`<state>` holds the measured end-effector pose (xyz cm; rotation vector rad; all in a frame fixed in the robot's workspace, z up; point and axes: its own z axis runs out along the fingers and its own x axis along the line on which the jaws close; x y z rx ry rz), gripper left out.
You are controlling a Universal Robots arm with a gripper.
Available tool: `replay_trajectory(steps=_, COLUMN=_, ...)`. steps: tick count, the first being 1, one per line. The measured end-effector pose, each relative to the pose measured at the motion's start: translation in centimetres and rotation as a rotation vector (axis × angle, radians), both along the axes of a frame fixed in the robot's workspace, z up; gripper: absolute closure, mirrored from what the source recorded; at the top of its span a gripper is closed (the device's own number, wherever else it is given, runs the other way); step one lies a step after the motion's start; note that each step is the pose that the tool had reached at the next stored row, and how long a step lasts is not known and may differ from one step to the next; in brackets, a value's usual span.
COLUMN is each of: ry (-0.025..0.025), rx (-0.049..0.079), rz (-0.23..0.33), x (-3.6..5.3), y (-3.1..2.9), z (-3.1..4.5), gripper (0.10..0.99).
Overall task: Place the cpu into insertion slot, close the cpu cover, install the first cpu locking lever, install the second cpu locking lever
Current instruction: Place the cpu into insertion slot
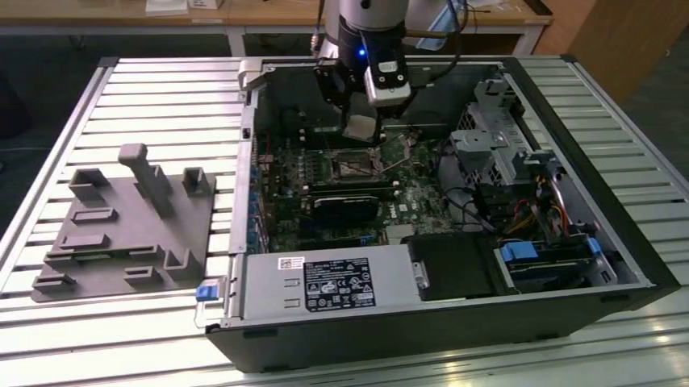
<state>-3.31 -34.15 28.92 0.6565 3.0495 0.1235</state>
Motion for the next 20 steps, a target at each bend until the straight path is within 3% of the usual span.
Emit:
replay_trajectory(steps=1, ry=0.0000, rx=-0.001, rz=-0.037, x=0.00, y=0.00, z=-0.05, gripper=0.545)
replay_trajectory(steps=20, ry=-0.0001, rx=-0.002, rz=-0.381, x=0.00, y=0.00, z=-0.33, gripper=0.545)
